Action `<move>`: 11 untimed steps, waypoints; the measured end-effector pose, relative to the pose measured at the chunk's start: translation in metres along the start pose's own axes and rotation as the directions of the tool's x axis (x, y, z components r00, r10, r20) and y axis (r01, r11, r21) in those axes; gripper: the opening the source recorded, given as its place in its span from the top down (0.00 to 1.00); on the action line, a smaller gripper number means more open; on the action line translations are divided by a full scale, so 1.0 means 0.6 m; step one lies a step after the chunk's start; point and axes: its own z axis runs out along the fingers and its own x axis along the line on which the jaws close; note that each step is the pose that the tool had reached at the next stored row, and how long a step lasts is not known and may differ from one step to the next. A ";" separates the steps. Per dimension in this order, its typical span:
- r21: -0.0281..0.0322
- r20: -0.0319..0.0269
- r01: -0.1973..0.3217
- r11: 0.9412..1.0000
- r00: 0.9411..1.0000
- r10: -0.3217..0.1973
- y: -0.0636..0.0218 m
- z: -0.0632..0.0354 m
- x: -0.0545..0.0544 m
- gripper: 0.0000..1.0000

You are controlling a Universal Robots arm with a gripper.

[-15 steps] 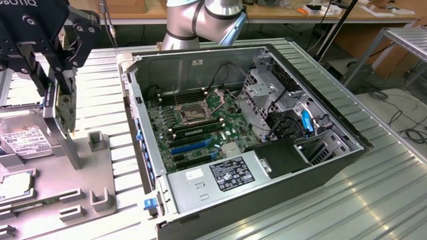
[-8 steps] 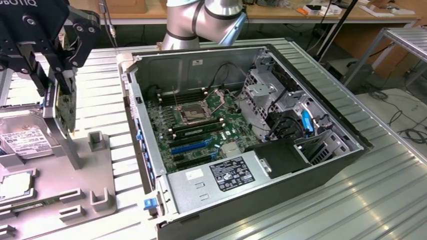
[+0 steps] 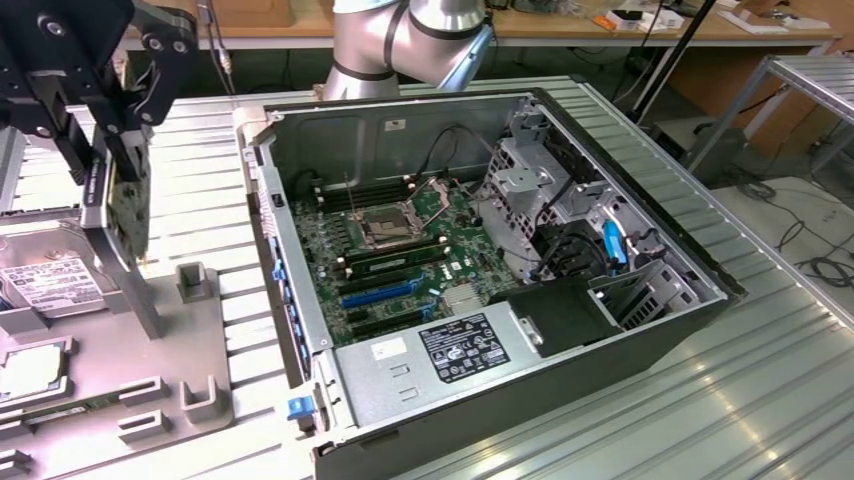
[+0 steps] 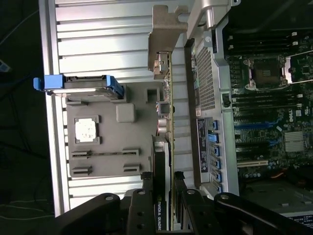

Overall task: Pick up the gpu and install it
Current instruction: 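Pick up the gpu and move the gpu toward the slot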

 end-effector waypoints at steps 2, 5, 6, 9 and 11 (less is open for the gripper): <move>0.000 0.000 0.000 1.000 1.000 0.000 0.001 -0.016 0.000 0.73; 0.000 0.000 0.000 1.000 1.000 0.000 0.001 -0.016 -0.001 0.73; 0.000 0.000 0.000 1.000 1.000 0.000 0.001 -0.016 -0.001 0.73; 0.000 0.000 0.000 1.000 1.000 0.000 0.002 -0.016 -0.009 0.73; 0.000 0.000 0.000 1.000 1.000 0.000 0.002 -0.015 -0.017 0.73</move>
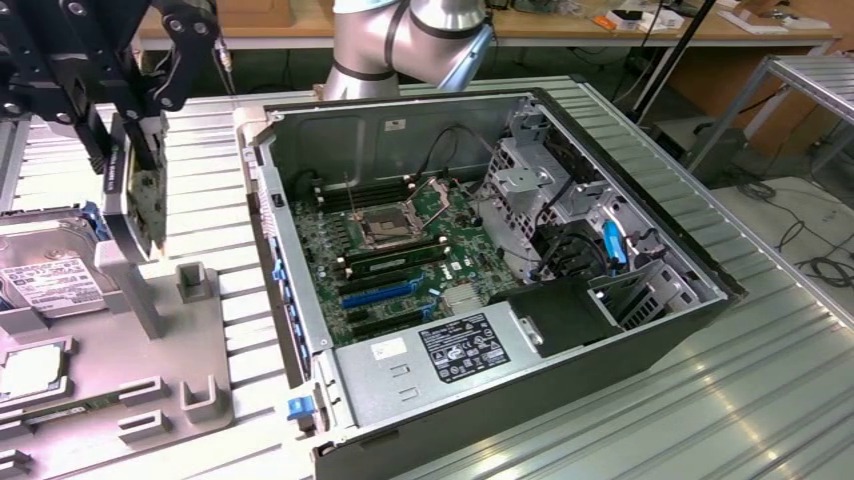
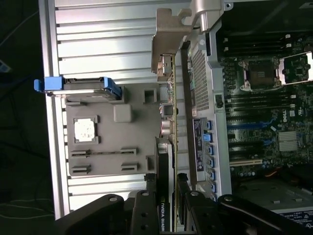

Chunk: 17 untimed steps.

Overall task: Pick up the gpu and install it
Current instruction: 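Pick up the gpu and move the gpu toward the slot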

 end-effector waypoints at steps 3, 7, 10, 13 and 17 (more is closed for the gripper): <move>0.000 0.000 0.000 1.000 1.000 0.000 0.001 0.000 -0.015 0.73; 0.000 0.000 0.000 1.000 1.000 0.000 0.003 0.001 -0.040 0.73; 0.000 0.000 0.000 1.000 1.000 0.000 0.004 0.002 -0.052 0.73; 0.000 0.000 0.000 1.000 1.000 0.000 0.005 0.002 -0.065 0.73; 0.000 0.000 0.000 1.000 1.000 0.000 0.006 0.003 -0.083 0.73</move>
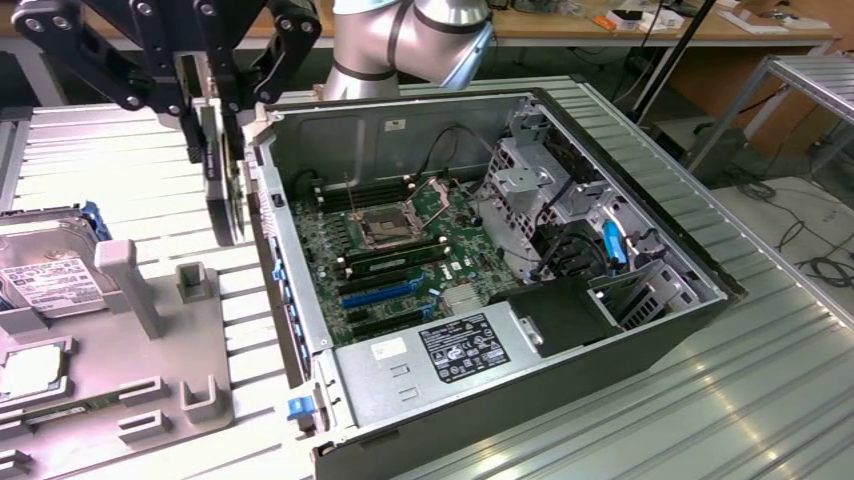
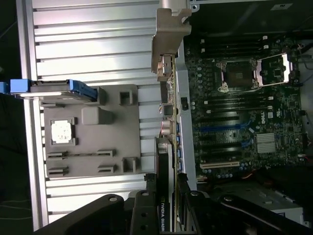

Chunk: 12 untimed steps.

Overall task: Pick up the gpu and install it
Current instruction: 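Pick up the gpu and move the gpu toward the slot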

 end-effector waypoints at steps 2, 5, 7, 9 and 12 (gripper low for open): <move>0.000 0.000 0.000 1.000 1.000 0.000 0.001 0.000 -0.009 0.73; 0.000 0.000 0.000 1.000 1.000 0.000 0.001 0.001 -0.017 0.73; 0.000 0.000 0.000 1.000 1.000 0.000 0.002 0.001 -0.024 0.73; 0.000 0.000 0.000 1.000 1.000 0.000 0.002 0.001 -0.030 0.73; 0.000 0.000 0.000 1.000 1.000 0.000 0.003 0.001 -0.038 0.73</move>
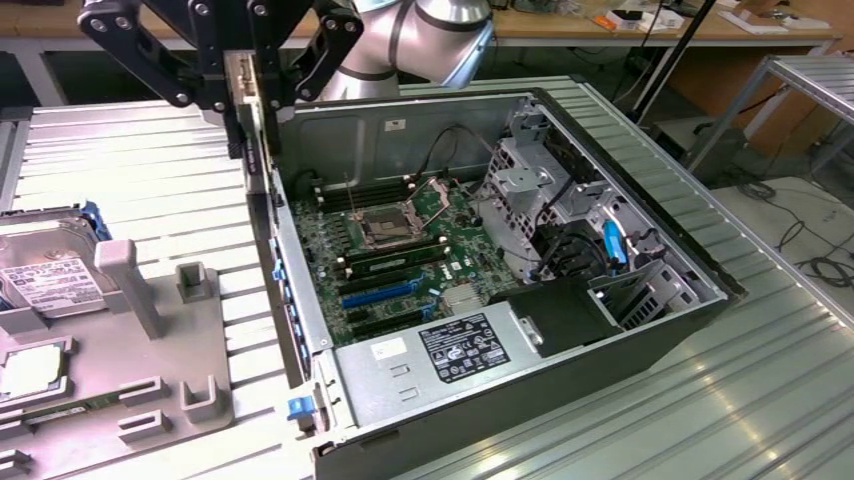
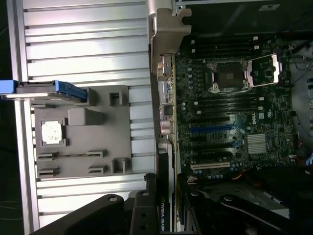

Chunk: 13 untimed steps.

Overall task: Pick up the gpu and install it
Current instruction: 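Pick up the gpu and move the gpu toward the slot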

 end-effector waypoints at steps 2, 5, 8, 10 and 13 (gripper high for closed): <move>0.000 0.000 0.000 1.000 1.000 0.000 0.000 0.000 -0.005 0.73; 0.000 0.000 0.000 1.000 1.000 0.000 0.001 0.001 -0.020 0.73; 0.000 0.000 0.000 1.000 1.000 0.000 0.002 0.001 -0.032 0.73; 0.000 0.000 0.000 1.000 1.000 0.000 0.003 0.001 -0.041 0.73; 0.000 0.000 0.000 1.000 1.000 0.000 0.004 0.002 -0.048 0.73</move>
